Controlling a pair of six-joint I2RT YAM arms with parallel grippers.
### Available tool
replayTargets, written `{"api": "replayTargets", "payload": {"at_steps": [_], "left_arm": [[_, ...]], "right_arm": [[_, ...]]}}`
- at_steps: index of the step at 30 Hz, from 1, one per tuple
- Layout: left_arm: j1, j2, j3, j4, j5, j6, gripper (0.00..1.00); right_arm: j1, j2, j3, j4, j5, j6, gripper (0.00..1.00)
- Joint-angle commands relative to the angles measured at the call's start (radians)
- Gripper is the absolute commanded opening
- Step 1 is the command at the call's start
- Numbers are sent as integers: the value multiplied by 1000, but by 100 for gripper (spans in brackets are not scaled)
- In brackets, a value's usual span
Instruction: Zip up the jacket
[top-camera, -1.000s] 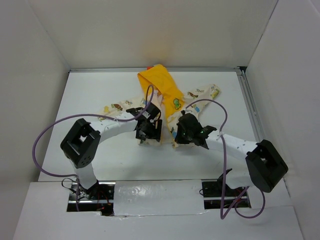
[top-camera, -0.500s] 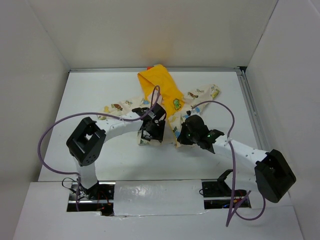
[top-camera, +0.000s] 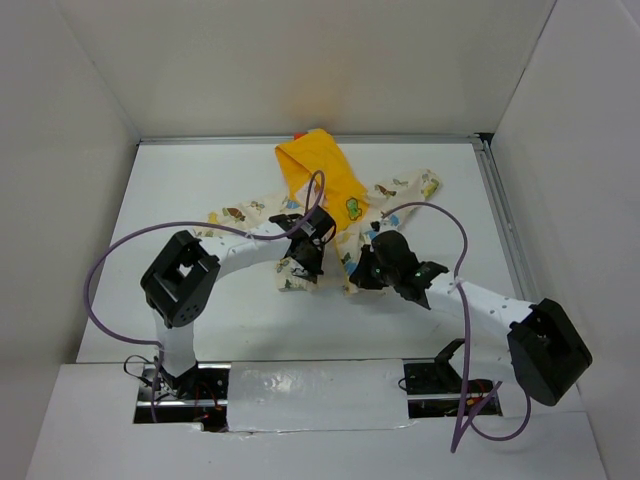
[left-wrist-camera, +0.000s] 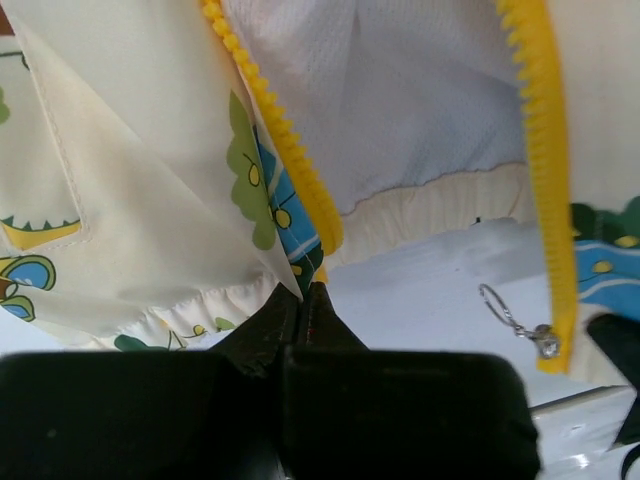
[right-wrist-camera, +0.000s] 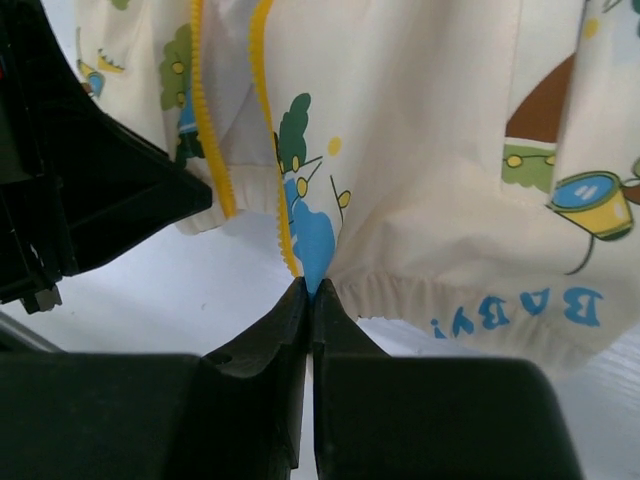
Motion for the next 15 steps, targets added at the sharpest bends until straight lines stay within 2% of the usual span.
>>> {"api": "replayTargets", "payload": {"at_steps": [1, 4, 9, 11, 15], "left_arm": [[3, -37, -2, 16, 15, 0, 0], [20, -80, -34, 45, 52, 3, 0], [55, -230, -165, 151, 125, 3, 0], [60, -273, -197, 177, 138, 13, 0], [66, -372, -231, 205, 150, 22, 0]], "right_arm": [[-4, -7, -51, 139, -86, -6, 4], [-4, -10, -72, 239, -119, -5, 0], [8, -58, -133, 418, -160, -24, 0], [19, -114, -169, 539, -166, -58, 0], [70, -257, -210, 617, -130, -268, 0]]}}
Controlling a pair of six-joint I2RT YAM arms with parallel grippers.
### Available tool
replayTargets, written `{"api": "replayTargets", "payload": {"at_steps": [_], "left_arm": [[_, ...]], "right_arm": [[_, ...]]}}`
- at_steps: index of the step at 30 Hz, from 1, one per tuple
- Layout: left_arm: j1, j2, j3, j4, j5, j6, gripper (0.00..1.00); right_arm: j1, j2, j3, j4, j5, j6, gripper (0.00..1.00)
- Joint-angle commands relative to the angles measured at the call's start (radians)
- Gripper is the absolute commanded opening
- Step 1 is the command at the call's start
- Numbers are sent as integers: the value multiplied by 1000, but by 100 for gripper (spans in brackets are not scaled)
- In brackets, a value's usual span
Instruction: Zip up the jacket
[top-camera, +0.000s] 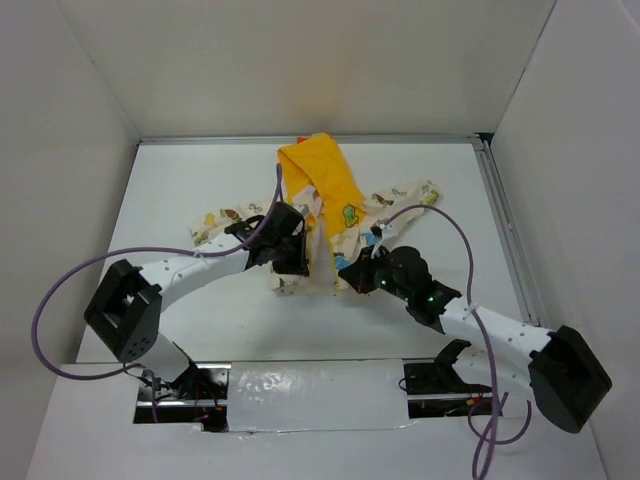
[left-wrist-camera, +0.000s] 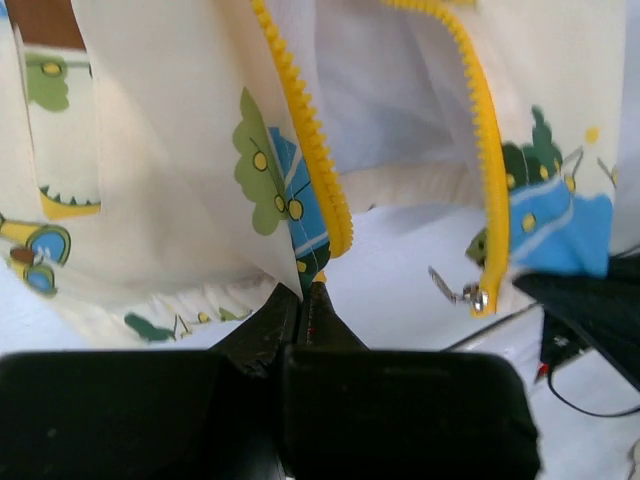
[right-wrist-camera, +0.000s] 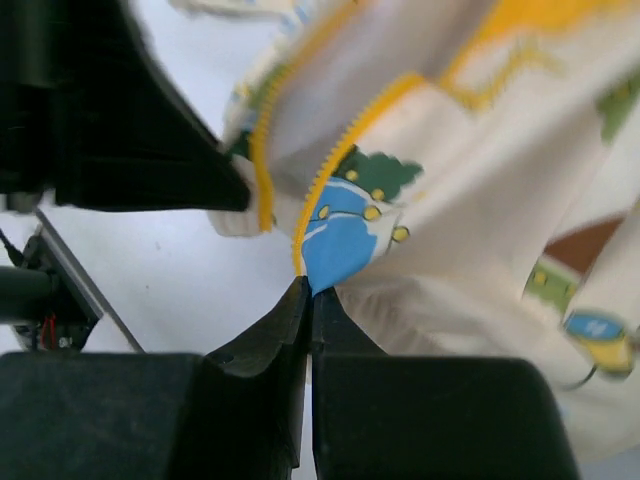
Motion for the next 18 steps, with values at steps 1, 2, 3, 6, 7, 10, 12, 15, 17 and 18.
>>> {"api": "replayTargets", "payload": {"at_steps": [1, 2, 3, 6, 7, 10, 12, 15, 17, 18], "left_arm": [[1, -79, -11, 85, 45, 28, 0], [1, -108, -7, 85, 42, 27, 0], [1, -108, -7, 85, 44, 30, 0], [8, -142, 6, 96, 50, 41, 0], [9, -151, 15, 99, 59, 48, 0], [12, -159, 70, 88, 60, 59, 0], [11, -174, 105, 96, 73, 67, 0], [12, -208, 116, 123, 82, 67, 0], [12, -225, 110, 151, 91, 82, 0], [12, -245, 105, 158, 90, 80, 0]], "right_arm": [[65, -146, -17, 238, 36, -200, 0], [89, -270, -56, 273, 59, -286, 0], [90, -271, -57, 297, 85, -317, 0], [126, -427, -149, 426, 178, -449, 0], [131, -431, -155, 431, 231, -455, 0], [123, -383, -160, 466, 343, -466, 0], [122, -336, -140, 491, 308, -440, 0], [123, -308, -143, 566, 251, -426, 0], [126, -328, -135, 555, 201, -446, 0], [126, -340, -123, 539, 120, -458, 0]]}}
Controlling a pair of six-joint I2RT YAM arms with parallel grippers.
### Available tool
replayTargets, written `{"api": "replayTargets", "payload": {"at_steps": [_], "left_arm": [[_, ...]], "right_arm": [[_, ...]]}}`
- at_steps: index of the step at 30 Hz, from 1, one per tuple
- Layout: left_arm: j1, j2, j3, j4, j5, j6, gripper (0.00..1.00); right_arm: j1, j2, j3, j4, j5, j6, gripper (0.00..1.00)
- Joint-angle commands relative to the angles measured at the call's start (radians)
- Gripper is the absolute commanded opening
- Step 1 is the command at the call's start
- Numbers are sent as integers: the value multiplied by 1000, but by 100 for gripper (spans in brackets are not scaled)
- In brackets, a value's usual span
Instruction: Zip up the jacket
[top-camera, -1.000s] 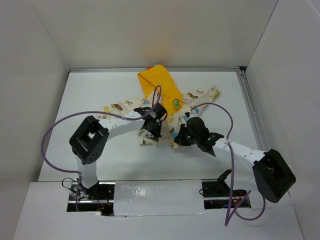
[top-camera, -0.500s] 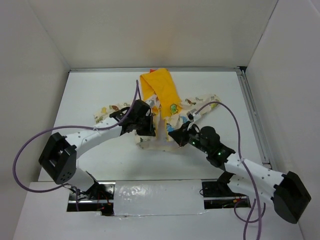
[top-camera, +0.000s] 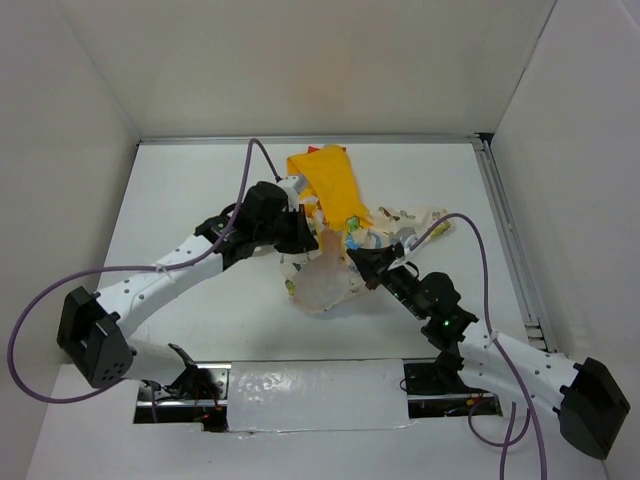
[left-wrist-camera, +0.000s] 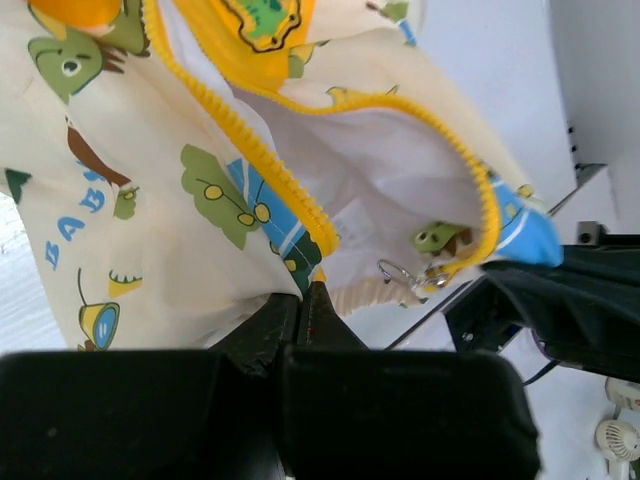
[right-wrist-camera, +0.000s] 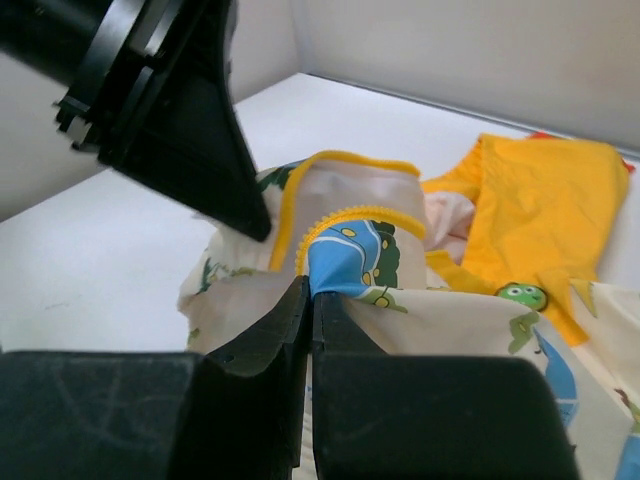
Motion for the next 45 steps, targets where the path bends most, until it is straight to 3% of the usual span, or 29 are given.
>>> {"api": "replayTargets", "payload": {"at_steps": [1, 6, 11, 19, 26, 34, 45], "left_arm": [[4, -70, 31, 87, 26, 36, 0], [2, -64, 16, 101, 14, 16, 0], [-48, -22, -14, 173, 58, -16, 0], [-123, -90, -35, 175, 62, -38, 0], [-206, -119, -47, 89, -53, -72, 0], [-217, -94, -21, 24, -126, -78, 0], [-179, -216, -96, -2, -172, -95, 0]], "right_arm": [[8, -50, 35, 120, -132, -65, 0], [9, -116, 69, 52, -259, -41, 0], [20, -53, 140, -58, -267, -25, 0], [19, 119, 199, -78, 96, 57, 0], [17, 234, 195, 32, 262, 154, 0], [-3, 151, 112, 159, 146, 185, 0], [-43, -21, 98, 25, -34, 162, 0]]}}
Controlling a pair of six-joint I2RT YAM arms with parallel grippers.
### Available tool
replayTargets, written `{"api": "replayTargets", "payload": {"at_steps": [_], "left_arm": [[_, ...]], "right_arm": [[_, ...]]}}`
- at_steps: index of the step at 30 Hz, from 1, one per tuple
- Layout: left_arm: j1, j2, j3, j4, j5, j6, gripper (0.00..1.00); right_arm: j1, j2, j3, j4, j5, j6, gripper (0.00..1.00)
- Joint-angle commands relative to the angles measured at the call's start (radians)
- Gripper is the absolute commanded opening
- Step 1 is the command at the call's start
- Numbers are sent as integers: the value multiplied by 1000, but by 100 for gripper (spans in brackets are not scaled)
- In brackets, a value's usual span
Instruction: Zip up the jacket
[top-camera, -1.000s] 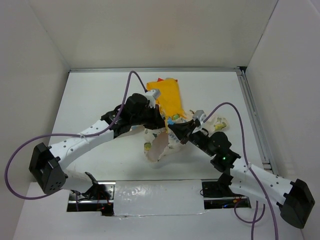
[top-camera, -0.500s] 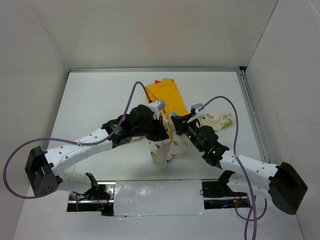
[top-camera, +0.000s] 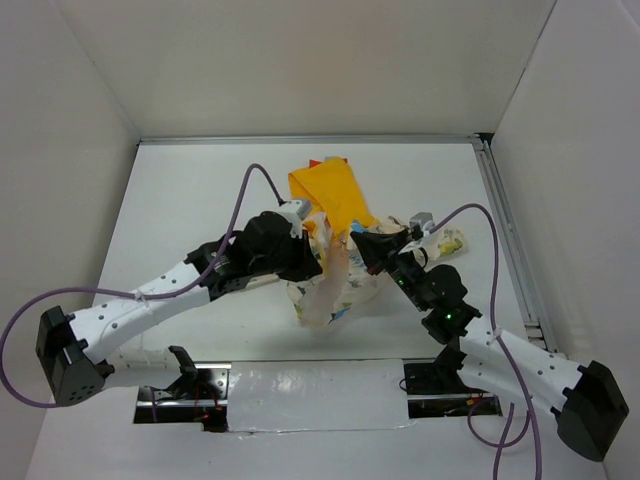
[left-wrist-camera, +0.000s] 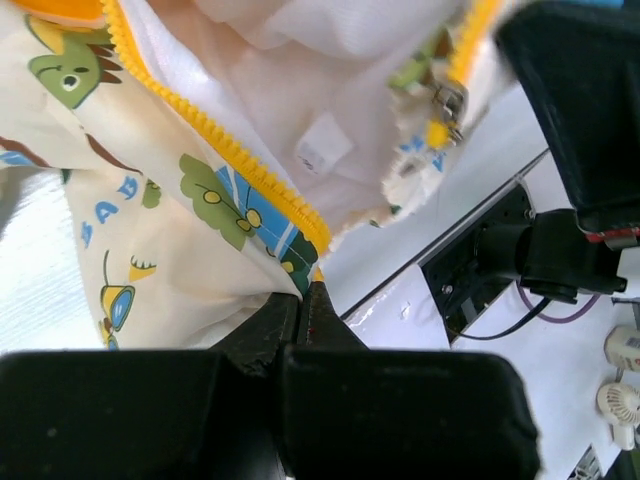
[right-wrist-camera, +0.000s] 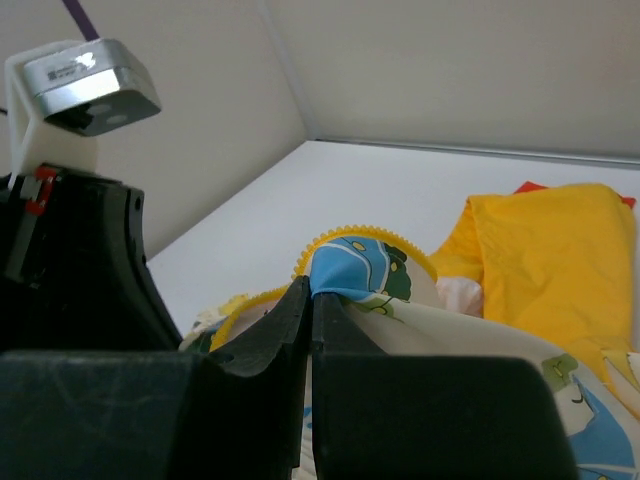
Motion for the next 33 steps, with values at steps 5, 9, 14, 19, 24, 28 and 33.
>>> {"api": "replayTargets", "payload": {"at_steps": [5, 9, 14, 19, 24, 28, 33], "left_arm": [[55, -111, -20, 96, -22, 16, 0], [81, -118, -20, 143, 15, 45, 0], [104, -138, -63, 220, 102, 56, 0], [121, -170, -113, 275, 199, 66, 0], [140, -167, -143, 343, 306, 88, 0], [140, -152, -159, 373, 337, 94, 0], [144, -143, -158, 375, 353, 83, 0]], "right_arm": [[-9, -63, 0, -46, -174, 7, 0], [-12, -67, -19, -43, -236, 56, 0], [-11, -60, -50, -8, -279, 116, 0], [-15, -57, -81, 47, -298, 124, 0], [-12, -32, -67, 55, -331, 141, 0], [-15, -23, -69, 72, -312, 150, 0], [-12, -3, -55, 75, -312, 155, 0]]}}
